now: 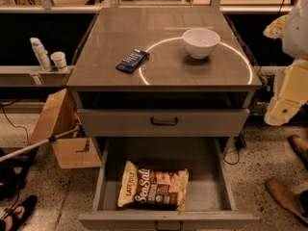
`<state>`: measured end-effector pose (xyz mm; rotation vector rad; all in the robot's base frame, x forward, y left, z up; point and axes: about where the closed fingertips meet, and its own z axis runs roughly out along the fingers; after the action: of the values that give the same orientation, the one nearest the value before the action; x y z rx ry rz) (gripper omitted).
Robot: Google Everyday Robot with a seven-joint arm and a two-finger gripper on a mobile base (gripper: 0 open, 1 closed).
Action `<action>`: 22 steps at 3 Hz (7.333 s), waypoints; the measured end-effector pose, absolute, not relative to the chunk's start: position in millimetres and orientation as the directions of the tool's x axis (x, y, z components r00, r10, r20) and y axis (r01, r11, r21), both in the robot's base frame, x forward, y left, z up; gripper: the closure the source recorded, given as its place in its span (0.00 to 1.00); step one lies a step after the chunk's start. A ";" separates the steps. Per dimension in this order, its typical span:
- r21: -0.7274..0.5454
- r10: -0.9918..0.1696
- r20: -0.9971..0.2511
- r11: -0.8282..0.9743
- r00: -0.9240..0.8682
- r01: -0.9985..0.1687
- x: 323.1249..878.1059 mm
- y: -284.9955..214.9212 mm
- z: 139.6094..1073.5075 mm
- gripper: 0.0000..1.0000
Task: Pick brown chip bag from middle drawer and place on counter
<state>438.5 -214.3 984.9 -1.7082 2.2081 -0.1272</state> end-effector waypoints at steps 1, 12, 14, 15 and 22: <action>-0.277 -0.953 -0.215 0.271 -0.215 -0.922 438.5 -214.3 984.7 0.00; -0.179 -0.905 -0.393 0.249 -0.163 -0.952 446.1 -122.4 732.2 0.00; -0.097 -0.877 -0.433 0.276 -0.209 -0.956 471.2 -117.6 669.8 0.00; -0.062 -0.867 -0.445 0.281 -0.225 -0.958 474.0 -113.2 642.9 0.00; -0.035 -0.889 -0.454 0.085 -0.060 -0.996 478.6 -51.2 519.9 0.00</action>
Offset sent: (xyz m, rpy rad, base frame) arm 0.0039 0.0043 -0.0324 0.0538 0.0417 0.0171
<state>478.6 -51.2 519.9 -1.8629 2.0122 0.4095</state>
